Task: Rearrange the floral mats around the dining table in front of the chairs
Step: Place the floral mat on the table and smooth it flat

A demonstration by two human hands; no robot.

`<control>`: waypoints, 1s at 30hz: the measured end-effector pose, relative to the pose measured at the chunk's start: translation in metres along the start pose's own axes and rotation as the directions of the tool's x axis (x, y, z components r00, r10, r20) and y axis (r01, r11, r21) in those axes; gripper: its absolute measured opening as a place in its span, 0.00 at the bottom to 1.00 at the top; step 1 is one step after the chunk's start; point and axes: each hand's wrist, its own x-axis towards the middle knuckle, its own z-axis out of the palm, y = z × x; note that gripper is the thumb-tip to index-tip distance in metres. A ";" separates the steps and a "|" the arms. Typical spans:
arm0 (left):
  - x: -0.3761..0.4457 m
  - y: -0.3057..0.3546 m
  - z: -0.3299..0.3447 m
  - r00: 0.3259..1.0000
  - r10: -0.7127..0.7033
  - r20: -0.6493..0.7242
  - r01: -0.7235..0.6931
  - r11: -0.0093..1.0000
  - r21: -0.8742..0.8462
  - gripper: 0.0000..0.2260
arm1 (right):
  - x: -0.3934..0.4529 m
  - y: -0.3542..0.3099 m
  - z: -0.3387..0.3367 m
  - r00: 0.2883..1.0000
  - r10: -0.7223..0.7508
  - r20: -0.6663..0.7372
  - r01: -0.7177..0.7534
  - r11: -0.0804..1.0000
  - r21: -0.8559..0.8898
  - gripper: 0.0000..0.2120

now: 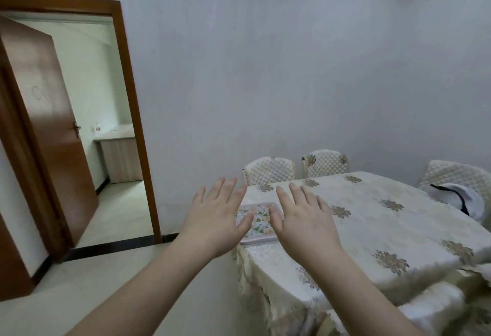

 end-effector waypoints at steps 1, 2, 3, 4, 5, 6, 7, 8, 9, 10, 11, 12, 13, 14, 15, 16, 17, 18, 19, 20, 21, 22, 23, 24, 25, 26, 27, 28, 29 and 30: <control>0.008 -0.001 0.008 1.000 0.000 0.005 0.000 1.000 -0.001 0.31 | 0.008 0.001 0.008 1.000 -0.005 0.004 0.004 1.000 0.008 0.27; 0.016 -0.003 0.014 1.000 -0.001 0.008 0.001 1.000 -0.001 0.31 | 0.016 0.003 0.016 1.000 -0.010 0.009 0.010 1.000 0.015 0.27; 0.024 -0.006 0.021 1.000 -0.006 0.010 0.006 1.000 -0.001 0.31 | 0.025 0.005 0.024 1.000 -0.014 0.015 0.014 1.000 0.020 0.27; 0.032 -0.011 0.028 1.000 -0.013 0.011 0.013 1.000 -0.003 0.31 | 0.033 0.006 0.032 1.000 -0.017 0.022 0.017 1.000 0.023 0.27; 0.041 -0.015 0.036 1.000 -0.019 0.012 0.019 1.000 -0.004 0.31 | 0.042 0.007 0.040 0.999 -0.019 0.030 0.018 0.999 0.027 0.27; 0.048 -0.020 0.044 1.000 -0.021 0.012 0.021 1.000 -0.001 0.31 | 0.050 0.008 0.049 0.999 -0.017 0.038 0.016 0.999 0.033 0.27; 0.056 -0.026 0.053 1.000 -0.017 0.011 0.017 1.000 0.005 0.31 | 0.059 0.008 0.058 0.999 -0.013 0.048 0.011 0.999 0.038 0.27; 0.063 -0.032 0.062 1.000 -0.012 0.013 0.011 1.000 0.007 0.31 | 0.067 0.007 0.067 0.998 -0.010 0.058 0.008 0.999 0.041 0.27; 0.070 -0.039 0.072 1.000 -0.007 0.017 0.007 1.000 0.005 0.31 | 0.076 0.005 0.077 0.998 -0.008 0.066 0.005 0.999 0.045 0.27; 0.077 -0.046 0.082 1.000 -0.005 0.021 0.005 1.000 -0.001 0.31 | 0.085 0.003 0.087 0.997 -0.006 0.074 0.002 0.999 0.048 0.27; 0.083 -0.055 0.093 1.000 -0.007 0.024 0.007 1.000 -0.005 0.31 | 0.094 0.000 0.097 0.997 -0.001 0.080 -0.002 0.999 0.047 0.27; 0.091 -0.064 0.103 1.000 -0.008 0.025 0.008 1.000 -0.008 0.31 | 0.104 -0.004 0.107 0.996 0.001 0.086 -0.005 0.999 0.040 0.27; 0.099 -0.074 0.113 1.000 -0.003 0.029 0.003 1.000 -0.013 0.31 | 0.113 -0.009 0.117 0.995 0.005 0.095 -0.008 0.999 0.034 0.27; 0.107 -0.082 0.123 0.999 0.005 0.036 -0.005 1.000 -0.022 0.31 | 0.121 -0.013 0.126 0.994 0.013 0.113 -0.016 0.999 0.030 0.28; 0.114 -0.090 0.132 0.999 0.011 0.039 -0.010 0.999 -0.035 0.30 | 0.130 -0.017 0.135 0.991 0.022 0.128 -0.026 0.999 0.027 0.28; 0.122 -0.097 0.141 0.999 0.019 0.040 -0.017 0.999 -0.047 0.30 | 0.138 -0.022 0.144 0.990 0.031 0.137 -0.034 0.999 0.021 0.28; 0.130 -0.103 0.149 0.999 0.036 0.041 -0.033 0.998 -0.055 0.30 | 0.146 -0.025 0.152 0.989 0.043 0.144 -0.045 0.999 0.014 0.28; 0.138 -0.110 0.156 0.998 0.054 0.043 -0.051 0.997 -0.058 0.30 | 0.153 -0.028 0.159 0.988 0.054 0.148 -0.056 0.998 0.005 0.28; 0.145 -0.118 0.164 0.997 0.067 0.044 -0.065 0.996 -0.056 0.31 | 0.160 -0.030 0.166 0.987 0.064 0.150 -0.064 0.998 -0.005 0.28; 0.153 -0.126 0.171 0.996 0.077 0.044 -0.074 0.996 -0.057 0.31 | 0.167 -0.032 0.173 0.986 0.073 0.151 -0.072 0.997 -0.012 0.28; 0.159 -0.133 0.179 0.996 0.081 0.045 -0.078 0.995 -0.064 0.31 | 0.173 -0.034 0.179 0.985 0.080 0.155 -0.079 0.997 -0.017 0.28; 0.165 -0.140 0.187 0.996 0.083 0.044 -0.079 0.994 -0.073 0.31 | 0.179 -0.034 0.185 0.984 0.084 0.160 -0.081 0.996 -0.023 0.28; 0.170 -0.144 0.196 0.996 0.082 0.039 -0.079 0.994 -0.080 0.31 | 0.185 -0.034 0.191 0.983 0.085 0.163 -0.081 0.996 -0.030 0.28; 0.174 -0.147 0.205 0.996 0.082 0.035 -0.079 0.993 -0.087 0.30 | 0.190 -0.035 0.198 0.983 0.086 0.164 -0.081 0.996 -0.037 0.27; 0.177 -0.149 0.214 0.996 0.085 0.036 -0.081 0.992 -0.094 0.30 | 0.195 -0.035 0.205 0.982 0.088 0.164 -0.082 0.996 -0.044 0.27; 0.181 -0.150 0.224 0.995 0.090 0.043 -0.086 0.991 -0.101 0.30 | 0.199 -0.034 0.212 0.982 0.089 0.166 -0.082 0.995 -0.050 0.27; 0.185 -0.150 0.234 0.994 0.099 0.050 -0.094 0.990 -0.104 0.30 | 0.204 -0.033 0.220 0.982 0.089 0.168 -0.081 0.995 -0.056 0.28; 0.189 -0.150 0.244 0.993 0.109 0.054 -0.103 0.989 -0.103 0.30 | 0.209 -0.031 0.228 0.982 0.088 0.170 -0.079 0.995 -0.062 0.28; 0.193 -0.149 0.253 0.992 0.115 0.053 -0.110 0.989 -0.100 0.30 | 0.213 -0.029 0.236 0.981 0.088 0.173 -0.078 0.995 -0.068 0.28; 0.198 -0.147 0.261 0.991 0.119 0.054 -0.113 0.989 -0.096 0.30 | 0.217 -0.025 0.245 0.980 0.088 0.178 -0.077 0.995 -0.070 0.28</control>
